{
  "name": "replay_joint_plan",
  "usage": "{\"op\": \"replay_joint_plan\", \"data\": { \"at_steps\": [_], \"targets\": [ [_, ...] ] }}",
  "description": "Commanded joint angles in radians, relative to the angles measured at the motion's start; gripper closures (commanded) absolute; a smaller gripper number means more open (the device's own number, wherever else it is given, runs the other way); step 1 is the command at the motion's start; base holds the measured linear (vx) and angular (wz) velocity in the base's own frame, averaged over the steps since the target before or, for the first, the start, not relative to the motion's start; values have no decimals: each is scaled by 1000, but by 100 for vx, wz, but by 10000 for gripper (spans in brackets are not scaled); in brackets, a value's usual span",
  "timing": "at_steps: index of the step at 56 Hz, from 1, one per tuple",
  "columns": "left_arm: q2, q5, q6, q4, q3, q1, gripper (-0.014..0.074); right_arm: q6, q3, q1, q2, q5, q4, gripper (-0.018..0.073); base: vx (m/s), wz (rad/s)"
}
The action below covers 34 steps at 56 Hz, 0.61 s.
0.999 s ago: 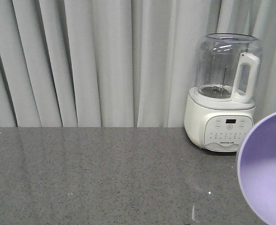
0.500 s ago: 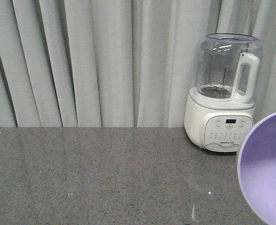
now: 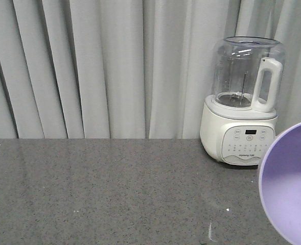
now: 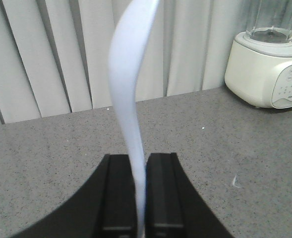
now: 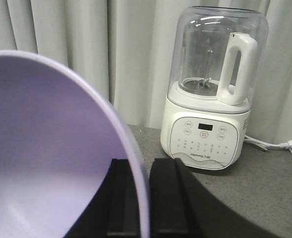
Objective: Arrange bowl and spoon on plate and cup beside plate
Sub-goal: 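Lift the bowl with the right gripper and the spoon with the left, then drive the base to the counter with the pale blue plate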
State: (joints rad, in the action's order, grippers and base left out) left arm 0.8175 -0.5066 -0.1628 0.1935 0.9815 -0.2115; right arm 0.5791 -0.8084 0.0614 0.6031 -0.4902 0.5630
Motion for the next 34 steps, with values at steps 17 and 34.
{"op": "replay_joint_plan", "data": {
  "at_steps": [17, 34],
  "targets": [
    [-8, 89, -2, 16, 25, -5, 599, 3, -29, 4, -2, 78, 26, 568, -2, -6],
    [-8, 89, -2, 16, 25, -5, 599, 3, -29, 4, -2, 78, 26, 568, -5, -25]
  ]
}}
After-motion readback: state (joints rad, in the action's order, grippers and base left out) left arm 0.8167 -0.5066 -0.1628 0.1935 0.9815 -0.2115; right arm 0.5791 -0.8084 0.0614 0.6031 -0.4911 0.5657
